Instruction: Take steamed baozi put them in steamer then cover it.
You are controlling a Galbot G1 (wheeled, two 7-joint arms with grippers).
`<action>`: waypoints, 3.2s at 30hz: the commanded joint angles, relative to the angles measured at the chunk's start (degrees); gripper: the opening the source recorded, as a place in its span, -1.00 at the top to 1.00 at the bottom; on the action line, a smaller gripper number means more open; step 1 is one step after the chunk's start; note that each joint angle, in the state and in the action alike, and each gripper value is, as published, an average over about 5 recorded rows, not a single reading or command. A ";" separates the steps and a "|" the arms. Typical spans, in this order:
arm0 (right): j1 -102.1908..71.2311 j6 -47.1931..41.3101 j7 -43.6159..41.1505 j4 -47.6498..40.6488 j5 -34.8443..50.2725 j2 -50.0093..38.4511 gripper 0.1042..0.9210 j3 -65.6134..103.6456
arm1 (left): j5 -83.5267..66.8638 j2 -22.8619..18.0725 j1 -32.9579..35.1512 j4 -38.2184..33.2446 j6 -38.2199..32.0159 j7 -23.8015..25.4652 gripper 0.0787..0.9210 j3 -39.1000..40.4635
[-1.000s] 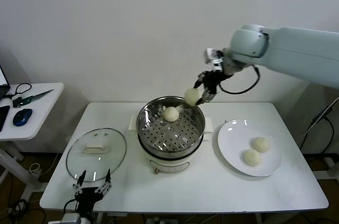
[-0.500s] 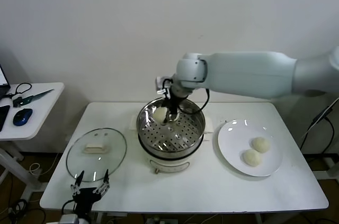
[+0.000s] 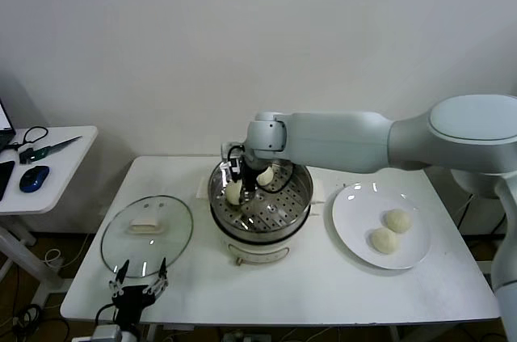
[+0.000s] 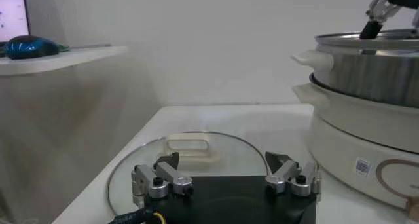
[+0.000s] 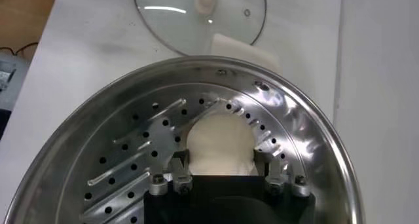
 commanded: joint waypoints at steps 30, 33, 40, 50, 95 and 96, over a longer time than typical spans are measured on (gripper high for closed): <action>13.59 16.26 -21.44 17.17 -21.53 -50.16 -0.76 -16.56 | 0.25 -0.26 0.25 -1.78 0.25 0.15 -0.77 0.36; 5.88 15.88 -20.83 14.50 -25.01 -52.02 -0.76 -10.83 | 0.29 -0.29 0.52 -1.91 0.15 0.12 -0.77 0.17; -9.76 15.86 -19.52 7.31 -30.00 -50.93 -0.76 2.63 | 0.49 -0.96 0.99 -2.42 0.15 0.15 -0.77 -0.16; -20.05 14.41 -16.80 1.89 -32.69 -45.54 -0.76 11.03 | 1.28 -1.69 1.45 -1.66 -0.10 0.12 -0.77 -0.27; 30.17 37.00 -24.34 10.03 -28.78 -28.87 -0.33 -12.90 | 2.04 -1.78 1.02 -1.33 0.02 0.09 -0.77 0.19; 31.96 39.23 -24.51 10.64 -28.70 -27.04 -0.33 -12.24 | 2.12 -1.81 1.00 -1.35 0.03 0.09 -0.77 0.24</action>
